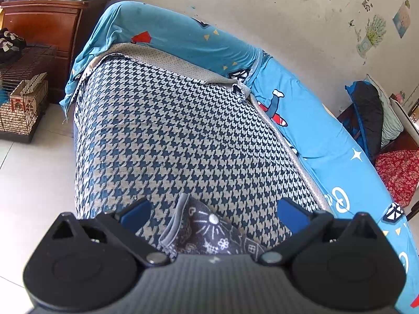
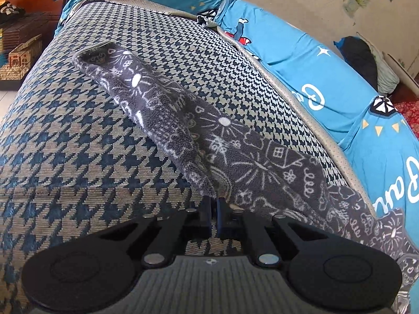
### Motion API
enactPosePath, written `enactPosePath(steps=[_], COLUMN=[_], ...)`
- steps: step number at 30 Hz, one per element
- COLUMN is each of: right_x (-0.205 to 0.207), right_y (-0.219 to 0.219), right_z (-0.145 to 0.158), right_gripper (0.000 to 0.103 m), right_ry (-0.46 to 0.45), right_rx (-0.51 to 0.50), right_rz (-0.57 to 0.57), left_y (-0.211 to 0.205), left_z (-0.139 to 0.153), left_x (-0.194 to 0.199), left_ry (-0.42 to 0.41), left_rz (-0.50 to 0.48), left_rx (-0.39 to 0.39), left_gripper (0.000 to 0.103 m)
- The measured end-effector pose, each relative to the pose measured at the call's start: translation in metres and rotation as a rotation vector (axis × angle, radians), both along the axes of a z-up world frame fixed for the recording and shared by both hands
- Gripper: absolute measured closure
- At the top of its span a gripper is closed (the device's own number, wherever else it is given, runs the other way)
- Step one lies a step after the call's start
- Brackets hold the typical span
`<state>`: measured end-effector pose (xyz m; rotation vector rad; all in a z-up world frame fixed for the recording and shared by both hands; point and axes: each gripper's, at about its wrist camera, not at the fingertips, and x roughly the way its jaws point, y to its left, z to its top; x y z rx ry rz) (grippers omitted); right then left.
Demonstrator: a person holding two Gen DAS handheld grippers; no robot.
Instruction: Fold clothes
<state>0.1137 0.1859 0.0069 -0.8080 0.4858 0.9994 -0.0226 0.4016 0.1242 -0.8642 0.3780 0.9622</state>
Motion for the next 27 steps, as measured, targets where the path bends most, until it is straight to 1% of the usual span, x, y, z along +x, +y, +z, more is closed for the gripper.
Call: enactPosePath(steps=[2,3,5,6,8,9,12,16,17,21,22,25,27], right_x=[-0.002,-0.007,-0.019,-0.022,-0.027,-0.030,-0.045,-0.061,-0.065,-0.080,-0.081,-0.082,-0.080], right_y=[-0.002,-0.001,0.003,0.006,0.011,0.015,0.036,0.067,0.075,0.106,0.112,0.124,0.129], right_z=[0.003,0.005,0.009,0.012,0.021,0.024,0.026,0.025,0.024,0.021,0.019,0.014,0.009], right_gripper=[0.100,0.100,0.100,0.100,0.100,0.100,0.099,0.098,0.095,0.076,0.074,0.064,0.062], right_ry=[0.063,0.065,0.003,0.007,0.068,0.082,0.071,0.044,0.032,-0.001,0.005,0.023,0.017], right_rx=[0.020,0.015,-0.004,0.016,0.076,0.099,0.129,0.141,0.139,0.131,0.130,0.133,0.130], right_rz=[0.009,0.030,0.048,0.050,0.058,0.068,0.114,0.168,0.182,0.259,0.273,0.303,0.297], left_y=[0.002,0.003,0.004,0.005,0.005,0.006,0.006,0.010,0.012,0.014,0.014,0.017,0.019], left_z=[0.000,0.001,0.002,0.003,0.005,0.007,0.010,0.009,0.009,0.007,0.008,0.011,0.014], left_x=[-0.003,-0.005,-0.009,-0.011,-0.015,-0.016,-0.018,-0.020,-0.021,-0.025,-0.025,-0.030,-0.034], left_ry=[-0.003,-0.003,-0.005,-0.001,0.011,0.018,0.036,0.031,0.029,0.016,0.021,0.023,0.023], left_rz=[0.008,0.014,0.026,0.034,0.050,0.056,0.063,0.064,0.066,0.069,0.067,0.081,0.092], left_rx=[-0.002,0.001,0.008,0.017,0.039,0.051,0.078,0.067,0.062,0.052,0.055,0.073,0.084], left_gripper=[0.000,0.000,0.000,0.000,0.000,0.000,0.000,0.000,0.000,0.000,0.000,0.000,0.000])
